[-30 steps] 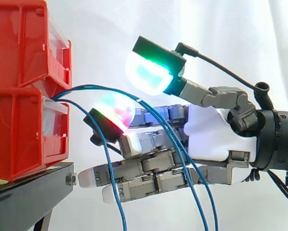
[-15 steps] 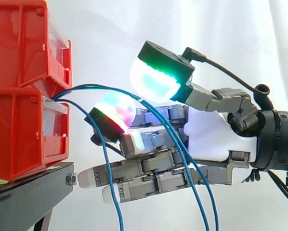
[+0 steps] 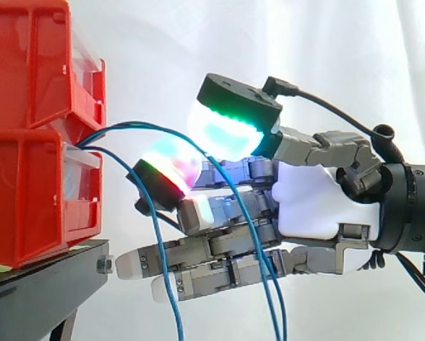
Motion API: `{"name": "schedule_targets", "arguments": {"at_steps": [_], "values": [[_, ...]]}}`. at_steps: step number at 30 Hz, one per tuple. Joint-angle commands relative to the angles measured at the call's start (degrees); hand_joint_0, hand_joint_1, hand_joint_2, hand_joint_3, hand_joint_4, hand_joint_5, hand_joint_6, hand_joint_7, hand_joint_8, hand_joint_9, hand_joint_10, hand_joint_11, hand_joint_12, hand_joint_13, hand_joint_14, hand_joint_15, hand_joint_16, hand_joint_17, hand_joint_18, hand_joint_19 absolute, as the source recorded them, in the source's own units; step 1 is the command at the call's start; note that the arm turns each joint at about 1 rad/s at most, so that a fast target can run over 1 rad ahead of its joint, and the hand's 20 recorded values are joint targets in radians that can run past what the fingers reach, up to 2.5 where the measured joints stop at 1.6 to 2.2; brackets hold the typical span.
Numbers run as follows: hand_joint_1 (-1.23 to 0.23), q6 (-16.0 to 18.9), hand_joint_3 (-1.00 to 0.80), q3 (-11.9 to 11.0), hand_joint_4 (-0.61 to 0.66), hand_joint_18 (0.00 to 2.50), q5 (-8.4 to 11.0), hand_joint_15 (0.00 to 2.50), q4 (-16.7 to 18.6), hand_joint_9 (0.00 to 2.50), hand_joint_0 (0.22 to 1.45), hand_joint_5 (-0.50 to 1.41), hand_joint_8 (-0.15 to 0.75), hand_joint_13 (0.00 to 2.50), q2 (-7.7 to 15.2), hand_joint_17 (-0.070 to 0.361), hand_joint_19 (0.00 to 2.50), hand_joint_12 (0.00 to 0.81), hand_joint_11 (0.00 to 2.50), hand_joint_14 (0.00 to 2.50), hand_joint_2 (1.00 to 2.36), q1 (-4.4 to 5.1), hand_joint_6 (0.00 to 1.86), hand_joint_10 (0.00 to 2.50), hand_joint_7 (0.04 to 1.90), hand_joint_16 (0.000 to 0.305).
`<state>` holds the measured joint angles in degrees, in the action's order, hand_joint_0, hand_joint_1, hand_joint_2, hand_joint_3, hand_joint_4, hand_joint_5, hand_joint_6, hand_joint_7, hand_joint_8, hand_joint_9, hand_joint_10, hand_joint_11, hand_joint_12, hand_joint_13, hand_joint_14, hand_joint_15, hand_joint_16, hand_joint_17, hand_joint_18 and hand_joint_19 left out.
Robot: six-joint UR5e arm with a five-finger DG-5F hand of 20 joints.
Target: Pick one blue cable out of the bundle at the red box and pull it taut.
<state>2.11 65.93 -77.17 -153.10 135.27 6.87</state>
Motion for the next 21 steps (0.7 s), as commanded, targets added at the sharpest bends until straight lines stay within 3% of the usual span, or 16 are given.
{"name": "schedule_targets", "arguments": {"at_steps": [1,14,21], "values": [[-0.81,0.0,-0.35,0.0,-0.02,0.47,0.00,0.14,0.0,0.87,0.72,-0.19,0.383,0.39,0.0,0.123,0.11,0.379,0.95,0.00,1.01,0.07,0.95,0.01,0.96,0.055],[-0.95,0.1,-0.50,0.0,0.02,0.43,-0.09,0.09,0.0,0.78,0.82,-0.20,0.319,0.34,0.0,0.122,0.02,0.367,0.89,0.00,1.00,-0.02,0.92,0.01,0.90,0.054],[-0.98,0.7,-0.50,0.0,0.09,0.42,0.00,0.09,0.0,0.69,0.66,-0.23,0.317,0.30,0.0,0.124,0.02,0.371,0.88,0.00,1.00,-0.02,0.91,0.01,0.86,0.055]]}}
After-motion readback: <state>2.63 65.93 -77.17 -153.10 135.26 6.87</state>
